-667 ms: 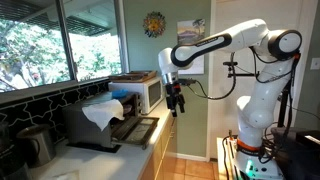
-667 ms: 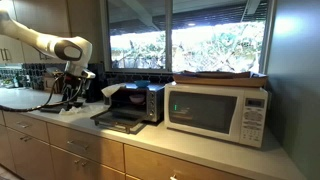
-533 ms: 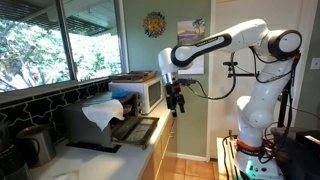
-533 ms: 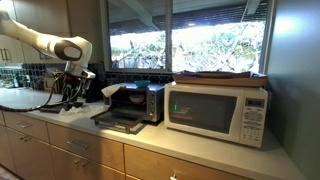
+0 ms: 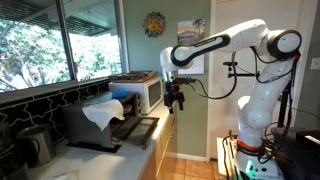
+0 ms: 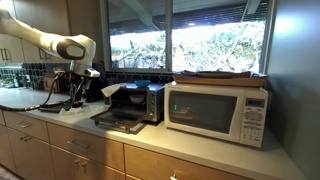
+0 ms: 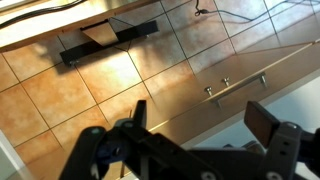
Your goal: Remove the purple bowl from the toaster oven and place the bowl on top of the oven
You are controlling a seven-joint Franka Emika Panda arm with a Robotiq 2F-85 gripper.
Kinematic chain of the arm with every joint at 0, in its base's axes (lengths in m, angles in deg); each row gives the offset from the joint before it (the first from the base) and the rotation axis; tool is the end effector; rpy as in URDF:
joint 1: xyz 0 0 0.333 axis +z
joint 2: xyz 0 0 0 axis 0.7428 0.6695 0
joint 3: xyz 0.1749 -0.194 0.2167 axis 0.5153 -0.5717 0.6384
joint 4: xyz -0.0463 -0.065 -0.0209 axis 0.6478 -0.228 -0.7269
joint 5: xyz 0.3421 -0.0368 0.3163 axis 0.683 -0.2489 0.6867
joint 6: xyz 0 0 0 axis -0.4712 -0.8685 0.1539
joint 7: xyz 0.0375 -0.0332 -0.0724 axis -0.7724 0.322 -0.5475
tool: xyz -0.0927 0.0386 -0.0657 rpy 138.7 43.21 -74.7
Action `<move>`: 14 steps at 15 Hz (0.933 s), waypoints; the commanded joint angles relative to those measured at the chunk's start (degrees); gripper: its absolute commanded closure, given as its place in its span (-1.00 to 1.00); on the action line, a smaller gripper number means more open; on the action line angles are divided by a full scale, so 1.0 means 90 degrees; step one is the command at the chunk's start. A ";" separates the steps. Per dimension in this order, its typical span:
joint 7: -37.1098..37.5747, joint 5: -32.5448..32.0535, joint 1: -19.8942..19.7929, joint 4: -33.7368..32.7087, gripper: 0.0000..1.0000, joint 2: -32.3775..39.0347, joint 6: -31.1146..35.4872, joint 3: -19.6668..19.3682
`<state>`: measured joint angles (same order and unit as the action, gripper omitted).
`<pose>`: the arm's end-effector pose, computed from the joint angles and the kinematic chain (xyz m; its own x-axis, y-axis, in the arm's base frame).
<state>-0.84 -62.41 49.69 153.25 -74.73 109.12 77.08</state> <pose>0.4596 0.0942 0.4836 0.9202 -0.3179 -0.2282 -0.3507 -0.9288 -0.1202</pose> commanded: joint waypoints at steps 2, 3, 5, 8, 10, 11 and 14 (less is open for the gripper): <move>0.0555 -0.0158 -0.0676 0.0319 -1.00 -0.0450 0.0293 -0.0350; 0.0691 -0.0150 -0.0809 0.0332 -1.00 -0.0447 0.0410 -0.0398; 0.0970 -0.0059 -0.1034 0.0368 -1.00 -0.0383 0.0769 -0.0472; 0.0990 -0.0091 -0.1073 0.0201 -1.00 -0.0252 0.0783 -0.0524; 0.1207 -0.0095 -0.1153 0.0236 -1.00 -0.0250 0.0901 -0.0545; 0.1259 -0.0094 -0.1157 0.0236 -1.00 -0.0251 0.0906 -0.0546; 0.1159 -0.0075 -0.1249 0.0469 -1.00 -0.0233 0.1903 -0.0606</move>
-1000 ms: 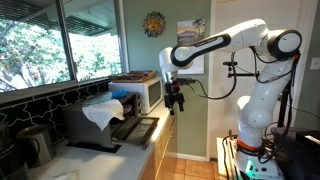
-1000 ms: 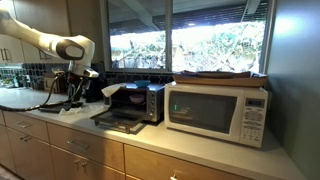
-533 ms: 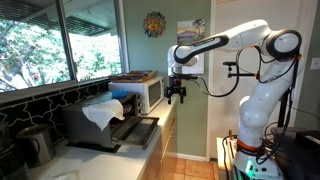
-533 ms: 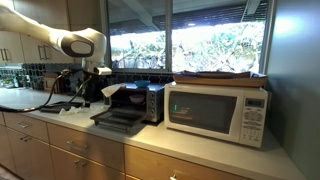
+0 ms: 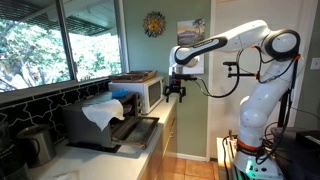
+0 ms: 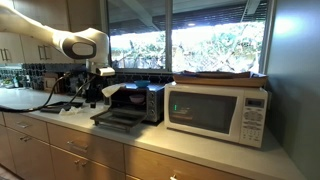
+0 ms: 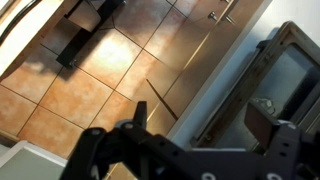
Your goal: Remove the purple bowl from the toaster oven and place the bowl on top of the oven
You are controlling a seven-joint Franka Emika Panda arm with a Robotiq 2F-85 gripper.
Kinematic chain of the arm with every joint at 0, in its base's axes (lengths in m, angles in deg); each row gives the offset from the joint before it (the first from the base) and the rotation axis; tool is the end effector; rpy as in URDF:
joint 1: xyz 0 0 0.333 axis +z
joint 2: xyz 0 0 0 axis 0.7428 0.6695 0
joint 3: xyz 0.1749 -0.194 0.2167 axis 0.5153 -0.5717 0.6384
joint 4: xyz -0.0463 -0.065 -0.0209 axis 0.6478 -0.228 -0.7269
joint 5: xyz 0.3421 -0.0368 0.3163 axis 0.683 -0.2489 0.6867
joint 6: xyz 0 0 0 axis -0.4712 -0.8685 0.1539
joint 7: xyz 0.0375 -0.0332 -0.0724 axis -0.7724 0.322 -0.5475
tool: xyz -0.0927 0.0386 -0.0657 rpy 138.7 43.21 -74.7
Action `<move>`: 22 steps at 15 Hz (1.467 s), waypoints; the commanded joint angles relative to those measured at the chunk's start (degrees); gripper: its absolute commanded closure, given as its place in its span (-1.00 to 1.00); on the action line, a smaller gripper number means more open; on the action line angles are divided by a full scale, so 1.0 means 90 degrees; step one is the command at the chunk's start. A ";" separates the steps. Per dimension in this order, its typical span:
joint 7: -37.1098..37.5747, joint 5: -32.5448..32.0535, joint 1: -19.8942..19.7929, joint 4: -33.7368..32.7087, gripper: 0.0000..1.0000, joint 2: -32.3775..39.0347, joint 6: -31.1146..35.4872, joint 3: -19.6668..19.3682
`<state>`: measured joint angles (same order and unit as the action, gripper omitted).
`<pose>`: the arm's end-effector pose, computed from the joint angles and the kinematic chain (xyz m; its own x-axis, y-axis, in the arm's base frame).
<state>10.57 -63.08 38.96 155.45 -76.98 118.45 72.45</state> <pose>0.4736 -0.0390 0.4953 0.6849 -0.7172 -0.1285 -0.7272 -0.6619 -0.1816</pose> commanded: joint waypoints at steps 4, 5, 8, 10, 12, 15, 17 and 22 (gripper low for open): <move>-0.0005 -0.0325 -0.0077 0.0207 -1.00 0.0119 0.1642 -0.0078; -0.0005 -0.0359 -0.0095 0.0236 -1.00 0.0171 0.1779 -0.0090; -0.0006 -0.0357 -0.0075 0.0217 -1.00 0.0168 0.1768 -0.0082; -0.0006 -0.0357 -0.0074 0.0214 -1.00 0.0158 0.1767 -0.0081; -0.0203 0.0150 0.0032 0.0543 -1.00 0.0329 0.2772 -0.0217; -0.0720 0.1218 0.0312 0.0780 -1.00 0.0691 0.4359 -0.0484; -0.1459 0.2159 0.0734 0.0707 -1.00 0.1123 0.5142 -0.0737; -0.3705 0.4650 0.1799 0.0002 -1.00 0.1681 0.4663 -0.1381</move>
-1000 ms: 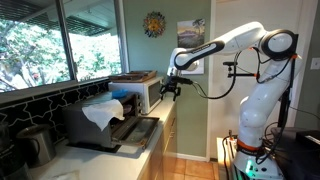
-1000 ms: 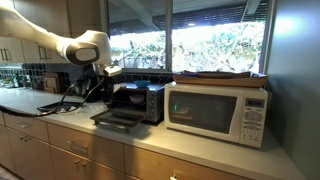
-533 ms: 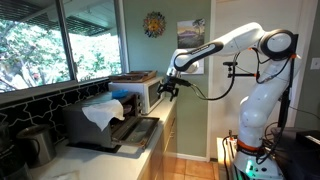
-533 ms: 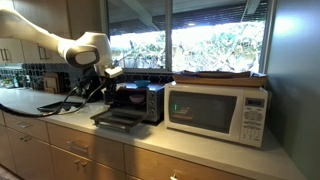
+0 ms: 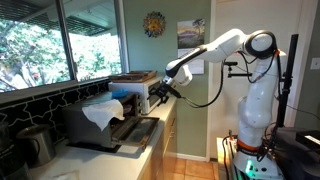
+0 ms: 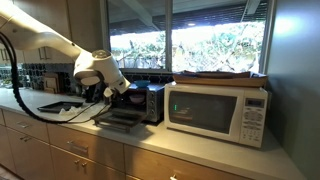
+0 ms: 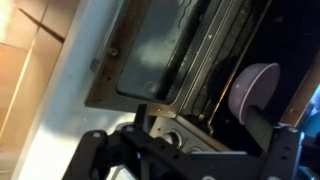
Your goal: Remove the purple bowl from the toaster oven and place the bowl on top of the oven
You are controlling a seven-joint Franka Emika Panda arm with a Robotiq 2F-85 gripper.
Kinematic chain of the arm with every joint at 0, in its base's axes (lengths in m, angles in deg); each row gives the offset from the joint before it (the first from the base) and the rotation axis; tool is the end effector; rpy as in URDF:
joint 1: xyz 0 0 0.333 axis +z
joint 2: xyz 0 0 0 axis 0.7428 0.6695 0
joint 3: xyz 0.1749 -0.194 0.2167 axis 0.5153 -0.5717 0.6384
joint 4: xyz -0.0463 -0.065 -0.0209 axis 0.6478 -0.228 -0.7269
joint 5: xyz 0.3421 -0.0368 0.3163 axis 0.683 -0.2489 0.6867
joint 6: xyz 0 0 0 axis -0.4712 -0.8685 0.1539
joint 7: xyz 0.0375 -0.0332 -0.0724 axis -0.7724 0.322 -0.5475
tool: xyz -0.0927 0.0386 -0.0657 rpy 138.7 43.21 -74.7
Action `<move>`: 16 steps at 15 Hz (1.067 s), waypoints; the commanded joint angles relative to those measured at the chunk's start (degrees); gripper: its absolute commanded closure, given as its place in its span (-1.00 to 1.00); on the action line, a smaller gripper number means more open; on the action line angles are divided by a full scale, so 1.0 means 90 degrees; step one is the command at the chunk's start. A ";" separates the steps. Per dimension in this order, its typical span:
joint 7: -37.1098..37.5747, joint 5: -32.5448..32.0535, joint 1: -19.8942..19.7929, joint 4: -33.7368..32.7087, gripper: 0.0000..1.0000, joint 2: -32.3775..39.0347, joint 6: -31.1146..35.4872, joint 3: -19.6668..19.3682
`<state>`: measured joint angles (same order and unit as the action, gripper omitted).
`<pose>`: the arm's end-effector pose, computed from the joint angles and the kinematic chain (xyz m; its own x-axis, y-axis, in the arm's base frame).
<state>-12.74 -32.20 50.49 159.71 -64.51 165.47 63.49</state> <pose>0.5517 -0.0679 0.4235 0.5485 -0.8244 0.1394 -0.5789 -0.4948 -0.6481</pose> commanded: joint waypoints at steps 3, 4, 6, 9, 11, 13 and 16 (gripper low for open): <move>-0.0551 0.0632 -0.0007 -0.0247 -1.00 0.0173 -0.0220 0.0142; -0.0545 0.0626 -0.0040 -0.0245 -1.00 0.0171 -0.0218 0.0166; -0.0540 0.0801 -0.0047 -0.0287 -1.00 0.0303 -0.0286 0.0149; -0.0990 0.1656 0.0297 -0.0426 -1.00 0.0559 -0.0256 -0.0089; -0.1449 0.2243 0.0352 -0.0536 -1.00 0.0689 -0.0154 -0.0088; -0.1819 0.2715 0.0331 -0.0698 -1.00 0.0796 -0.0172 -0.0088; -0.2226 0.3230 0.0282 -0.0943 -1.00 0.1066 -0.0216 -0.0075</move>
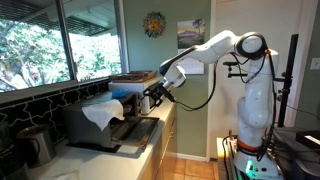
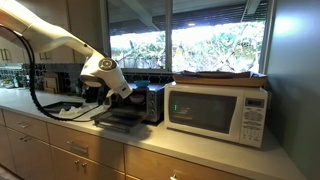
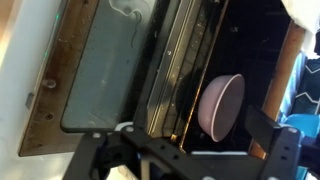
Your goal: Remove the purple bowl from the toaster oven and place the bowl on top of the oven
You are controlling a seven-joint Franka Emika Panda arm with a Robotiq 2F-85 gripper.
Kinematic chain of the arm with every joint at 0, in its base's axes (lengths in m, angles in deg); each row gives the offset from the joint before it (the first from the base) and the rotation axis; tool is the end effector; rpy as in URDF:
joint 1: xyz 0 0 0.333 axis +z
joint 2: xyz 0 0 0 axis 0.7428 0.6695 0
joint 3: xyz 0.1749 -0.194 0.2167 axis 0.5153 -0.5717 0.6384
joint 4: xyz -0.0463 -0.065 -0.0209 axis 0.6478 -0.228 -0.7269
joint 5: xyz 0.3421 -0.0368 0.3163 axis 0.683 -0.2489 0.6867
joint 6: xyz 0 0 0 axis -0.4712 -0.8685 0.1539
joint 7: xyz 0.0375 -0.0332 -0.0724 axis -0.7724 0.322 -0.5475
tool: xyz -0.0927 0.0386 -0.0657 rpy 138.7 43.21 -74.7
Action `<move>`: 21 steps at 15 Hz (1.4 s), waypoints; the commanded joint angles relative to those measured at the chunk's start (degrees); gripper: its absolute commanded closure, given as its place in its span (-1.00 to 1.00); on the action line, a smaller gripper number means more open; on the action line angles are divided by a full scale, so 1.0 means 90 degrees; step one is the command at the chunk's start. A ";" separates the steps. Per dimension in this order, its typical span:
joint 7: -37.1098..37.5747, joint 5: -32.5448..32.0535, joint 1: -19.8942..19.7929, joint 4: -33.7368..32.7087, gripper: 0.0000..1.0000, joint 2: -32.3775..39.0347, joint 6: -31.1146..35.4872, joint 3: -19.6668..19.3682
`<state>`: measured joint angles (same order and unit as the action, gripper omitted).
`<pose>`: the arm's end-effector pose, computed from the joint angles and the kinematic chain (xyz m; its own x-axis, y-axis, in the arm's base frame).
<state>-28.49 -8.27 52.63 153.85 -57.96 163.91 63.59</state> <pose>0.5842 -0.0504 0.4056 0.5486 -0.8349 0.0447 -0.5150 -0.3795 -0.7686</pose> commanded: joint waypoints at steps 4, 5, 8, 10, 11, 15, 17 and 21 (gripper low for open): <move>-0.0853 0.1056 0.0005 -0.0560 -1.00 0.0715 -0.0185 -0.0064; -0.0903 0.1120 -0.0004 -0.0609 -1.00 0.0792 -0.0199 -0.0057; -0.0946 0.1208 -0.0030 -0.0745 -0.90 0.1002 -0.0243 -0.0050; -0.1014 0.1301 -0.0027 -0.0868 -0.79 0.1150 -0.0197 -0.0034; -0.1106 0.1399 -0.0021 -0.0951 -0.77 0.1216 -0.0162 -0.0023; -0.1437 0.1687 -0.0012 -0.1246 -0.50 0.1461 -0.0144 0.0014; -0.1480 0.1713 -0.0008 -0.1374 -0.47 0.1591 -0.0164 0.0035; -0.1431 0.1663 -0.0007 -0.1568 -0.08 0.1790 -0.0188 0.0093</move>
<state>-40.22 5.34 52.63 141.48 -43.86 163.24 64.23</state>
